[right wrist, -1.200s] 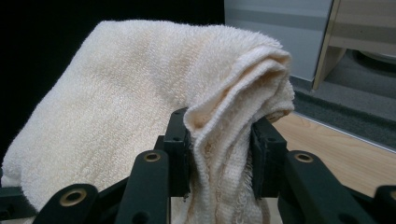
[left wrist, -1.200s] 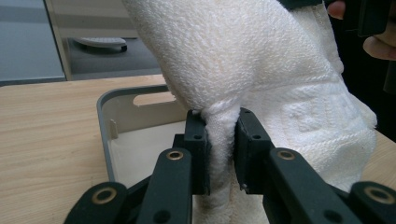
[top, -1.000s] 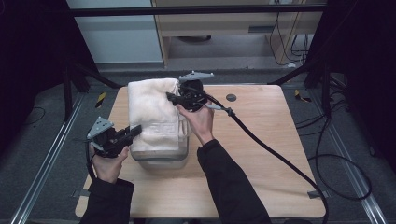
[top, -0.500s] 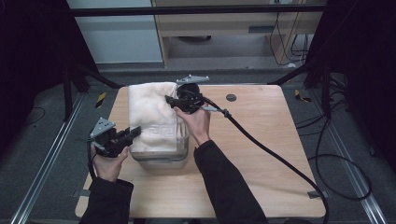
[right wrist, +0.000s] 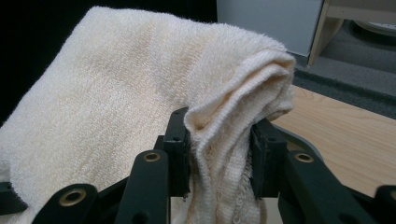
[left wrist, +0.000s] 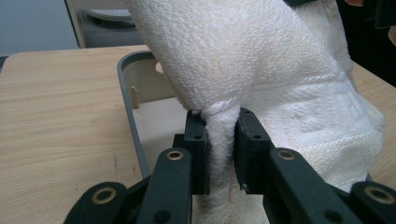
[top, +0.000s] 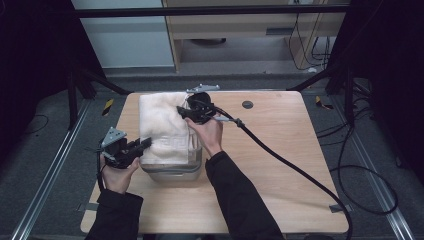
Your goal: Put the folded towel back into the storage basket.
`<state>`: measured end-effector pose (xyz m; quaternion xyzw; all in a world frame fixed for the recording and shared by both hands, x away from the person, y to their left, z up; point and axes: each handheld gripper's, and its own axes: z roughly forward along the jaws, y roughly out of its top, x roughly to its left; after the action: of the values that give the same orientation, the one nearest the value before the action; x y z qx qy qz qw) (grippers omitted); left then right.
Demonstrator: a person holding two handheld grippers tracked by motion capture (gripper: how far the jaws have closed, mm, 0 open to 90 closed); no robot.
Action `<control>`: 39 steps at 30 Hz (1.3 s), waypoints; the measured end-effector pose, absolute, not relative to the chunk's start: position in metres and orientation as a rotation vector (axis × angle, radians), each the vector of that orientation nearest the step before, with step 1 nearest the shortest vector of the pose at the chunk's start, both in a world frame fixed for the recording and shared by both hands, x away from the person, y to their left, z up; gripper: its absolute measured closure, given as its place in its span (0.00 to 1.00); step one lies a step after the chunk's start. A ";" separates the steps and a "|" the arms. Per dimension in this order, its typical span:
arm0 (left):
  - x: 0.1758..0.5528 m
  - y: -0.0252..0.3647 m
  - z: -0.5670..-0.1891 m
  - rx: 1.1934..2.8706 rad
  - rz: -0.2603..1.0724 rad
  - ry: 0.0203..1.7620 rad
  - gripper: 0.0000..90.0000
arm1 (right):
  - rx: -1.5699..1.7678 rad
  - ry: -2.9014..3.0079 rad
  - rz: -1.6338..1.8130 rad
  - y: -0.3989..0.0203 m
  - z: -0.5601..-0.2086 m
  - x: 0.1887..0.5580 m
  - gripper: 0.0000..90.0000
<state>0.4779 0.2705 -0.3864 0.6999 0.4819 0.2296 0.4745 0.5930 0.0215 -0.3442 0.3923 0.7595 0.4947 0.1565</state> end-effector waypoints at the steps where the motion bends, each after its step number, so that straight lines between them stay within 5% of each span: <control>1: 0.478 0.270 -0.387 1.716 0.559 1.180 0.85 | 1.129 2.175 1.418 0.022 -0.345 0.593 0.72; 39: 0.500 0.260 -0.428 1.854 0.546 1.273 0.83 | 1.193 2.231 1.282 0.024 -0.407 0.608 0.70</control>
<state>0.4996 0.2597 -0.4276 0.7336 0.5038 0.2160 0.4017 0.6076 0.0239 -0.4071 0.4157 0.7775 0.4467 0.1521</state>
